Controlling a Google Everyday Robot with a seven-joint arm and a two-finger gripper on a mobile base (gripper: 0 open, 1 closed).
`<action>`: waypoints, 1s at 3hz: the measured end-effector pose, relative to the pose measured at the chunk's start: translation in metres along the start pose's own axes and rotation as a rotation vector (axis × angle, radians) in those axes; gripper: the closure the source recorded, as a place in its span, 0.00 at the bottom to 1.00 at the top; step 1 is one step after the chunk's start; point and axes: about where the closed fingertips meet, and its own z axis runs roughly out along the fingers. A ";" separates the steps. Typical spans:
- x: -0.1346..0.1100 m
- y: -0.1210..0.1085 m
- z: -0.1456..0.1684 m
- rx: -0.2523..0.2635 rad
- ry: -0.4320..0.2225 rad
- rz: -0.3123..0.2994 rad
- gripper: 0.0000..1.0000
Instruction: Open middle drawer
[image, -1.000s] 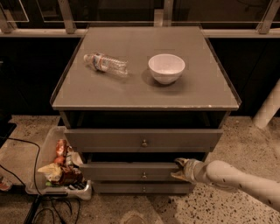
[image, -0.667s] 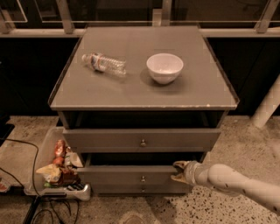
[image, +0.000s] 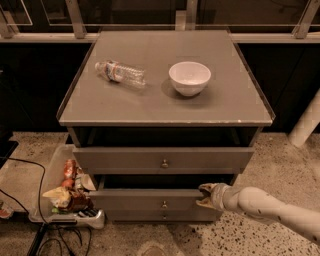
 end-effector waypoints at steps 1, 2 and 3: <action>0.000 0.000 0.000 0.000 0.000 0.000 0.35; 0.013 0.015 0.017 -0.038 0.000 0.021 0.12; 0.012 0.014 0.016 -0.038 0.000 0.021 0.00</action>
Offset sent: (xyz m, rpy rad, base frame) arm -0.0063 -0.0016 -0.0642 0.0243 0.1040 0.0094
